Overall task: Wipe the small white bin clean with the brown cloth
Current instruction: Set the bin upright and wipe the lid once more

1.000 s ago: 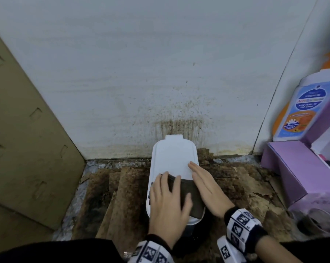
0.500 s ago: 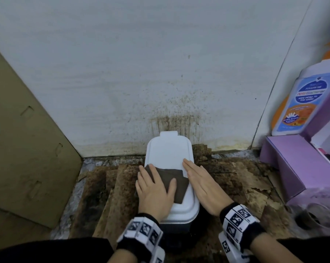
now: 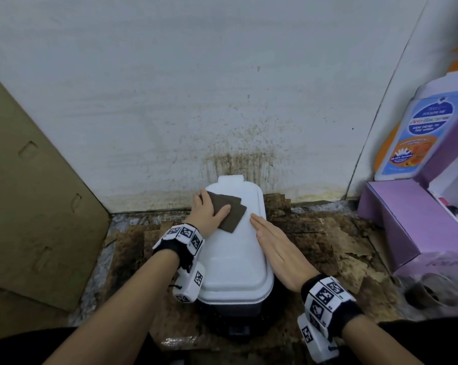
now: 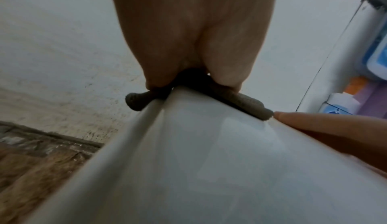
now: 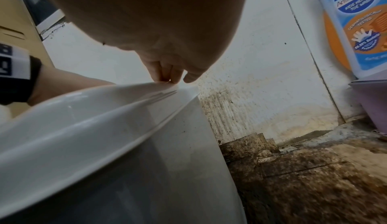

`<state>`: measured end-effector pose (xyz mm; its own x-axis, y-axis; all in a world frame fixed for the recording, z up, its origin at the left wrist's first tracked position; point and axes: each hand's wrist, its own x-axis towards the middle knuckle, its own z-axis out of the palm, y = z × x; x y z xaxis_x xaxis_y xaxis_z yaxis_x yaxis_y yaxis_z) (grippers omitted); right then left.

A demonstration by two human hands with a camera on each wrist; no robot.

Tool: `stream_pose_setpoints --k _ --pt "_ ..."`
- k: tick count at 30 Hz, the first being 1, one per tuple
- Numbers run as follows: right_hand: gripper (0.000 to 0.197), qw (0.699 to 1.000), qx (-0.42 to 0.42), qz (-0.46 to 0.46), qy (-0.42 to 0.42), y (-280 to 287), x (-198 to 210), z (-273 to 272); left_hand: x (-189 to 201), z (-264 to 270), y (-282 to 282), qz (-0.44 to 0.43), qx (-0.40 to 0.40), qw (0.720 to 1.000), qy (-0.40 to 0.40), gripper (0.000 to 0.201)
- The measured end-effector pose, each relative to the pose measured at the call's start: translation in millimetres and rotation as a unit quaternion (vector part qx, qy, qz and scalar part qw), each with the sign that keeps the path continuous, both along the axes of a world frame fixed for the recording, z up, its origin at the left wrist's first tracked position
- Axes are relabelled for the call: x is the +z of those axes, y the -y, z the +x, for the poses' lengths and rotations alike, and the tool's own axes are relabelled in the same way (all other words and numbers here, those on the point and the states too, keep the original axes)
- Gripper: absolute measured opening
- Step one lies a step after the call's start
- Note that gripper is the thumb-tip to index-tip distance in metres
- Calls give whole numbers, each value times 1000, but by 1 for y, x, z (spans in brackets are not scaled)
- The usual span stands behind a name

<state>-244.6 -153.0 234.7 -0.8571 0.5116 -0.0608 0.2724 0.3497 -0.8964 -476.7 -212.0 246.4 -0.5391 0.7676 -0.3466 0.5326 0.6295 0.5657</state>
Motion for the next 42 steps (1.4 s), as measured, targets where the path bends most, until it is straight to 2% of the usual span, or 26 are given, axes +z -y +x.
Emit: stream_pose_setpoints --k 7,13,17,20,21,23,24,26,28,31,34,38,42 --pt "55 1000 6 6 11 -3 3 1 -4 31 46 -11 -17 1000 3 98" --pt "52 999 12 35 19 -3 -3 1 -11 80 100 16 -1 1000 12 97" --pt "55 998 19 62 19 -3 -7 2 -15 118 119 29 35 997 -61 92" --pt "58 991 37 118 57 0 -2 2 -20 132 120 49 63 990 -116 100" --pt "60 984 42 160 70 2 0 2 -20 133 118 56 73 990 -109 98" --pt "64 958 56 275 62 11 5 4 -22 125 118 76 63 993 -68 82" --pt "65 943 69 323 47 19 8 5 -22 118 121 106 41 991 -67 72" --pt "68 918 106 383 20 36 11 3 -25 98 132 166 -12 978 -123 54" --pt "73 886 142 442 15 51 5 -4 -22 78 147 162 -21 981 -103 50" --pt "75 840 179 509 48 62 -14 -15 -18 54 163 189 -96 971 -115 56" --pt "68 837 196 509 47 58 -20 -15 -12 40 165 182 -198 952 -144 74" --pt "67 831 191 520 58 51 -17 -7 -7 30 153 126 -266 938 -184 111" --pt "64 819 178 541 72 40 -17 5 -7 24 140 100 -292 919 -244 120"
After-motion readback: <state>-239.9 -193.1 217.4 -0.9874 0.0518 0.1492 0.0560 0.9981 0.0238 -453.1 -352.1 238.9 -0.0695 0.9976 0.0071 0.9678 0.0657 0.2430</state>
